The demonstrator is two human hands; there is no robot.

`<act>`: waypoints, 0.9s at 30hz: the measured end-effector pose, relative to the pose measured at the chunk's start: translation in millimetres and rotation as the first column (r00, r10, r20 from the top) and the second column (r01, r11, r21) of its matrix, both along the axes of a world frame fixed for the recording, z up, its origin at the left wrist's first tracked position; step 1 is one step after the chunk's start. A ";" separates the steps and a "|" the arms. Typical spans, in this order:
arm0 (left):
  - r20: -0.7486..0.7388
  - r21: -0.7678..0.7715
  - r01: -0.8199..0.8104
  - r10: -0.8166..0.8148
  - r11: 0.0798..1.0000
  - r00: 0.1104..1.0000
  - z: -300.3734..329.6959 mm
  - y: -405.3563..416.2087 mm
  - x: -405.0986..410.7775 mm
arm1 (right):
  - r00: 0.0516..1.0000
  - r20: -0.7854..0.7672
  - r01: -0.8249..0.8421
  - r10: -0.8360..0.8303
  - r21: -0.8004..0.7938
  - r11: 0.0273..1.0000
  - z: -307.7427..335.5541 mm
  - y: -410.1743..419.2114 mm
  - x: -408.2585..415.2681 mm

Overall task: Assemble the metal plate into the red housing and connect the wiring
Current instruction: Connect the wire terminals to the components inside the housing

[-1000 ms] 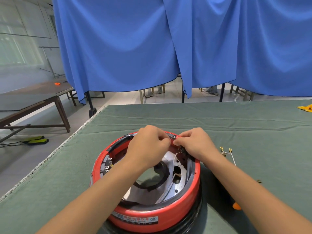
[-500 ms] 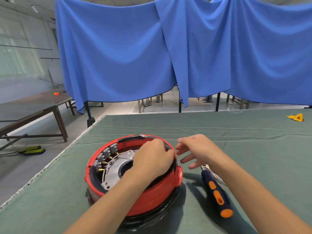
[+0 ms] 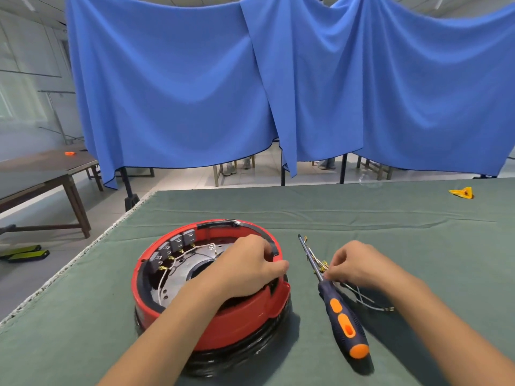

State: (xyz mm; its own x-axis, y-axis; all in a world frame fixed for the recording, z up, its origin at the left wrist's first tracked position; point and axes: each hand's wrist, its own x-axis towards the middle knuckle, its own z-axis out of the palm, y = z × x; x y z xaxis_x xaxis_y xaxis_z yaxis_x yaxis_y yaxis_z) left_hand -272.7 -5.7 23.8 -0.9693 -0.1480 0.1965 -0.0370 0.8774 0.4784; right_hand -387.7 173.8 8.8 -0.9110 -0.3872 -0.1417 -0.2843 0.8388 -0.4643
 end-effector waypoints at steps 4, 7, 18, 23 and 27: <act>0.029 0.065 0.152 -0.154 0.986 0.988 4.7 -3.8 3.9 | 1.000 -0.026 -0.001 0.001 0.018 1.000 -1.3 -5.0 0.9; 0.010 0.119 0.193 -0.195 0.974 0.981 5.8 -1.3 7.2 | 0.996 -0.088 0.028 -0.030 -0.029 0.999 2.4 -6.4 0.1; -0.038 0.129 0.112 -0.108 0.985 0.993 1.8 -1.2 6.8 | 0.993 -0.113 -0.033 -0.046 -0.613 0.789 16.3 -11.6 9.6; -0.112 0.136 0.007 0.009 0.991 0.994 1.6 -3.7 3.7 | 0.999 0.032 0.018 0.015 -0.813 0.582 22.8 -18.0 17.8; -0.198 0.145 0.034 -0.004 0.989 0.980 4.0 -3.5 3.8 | 0.987 0.134 0.087 0.087 -0.905 0.416 26.8 -23.6 24.8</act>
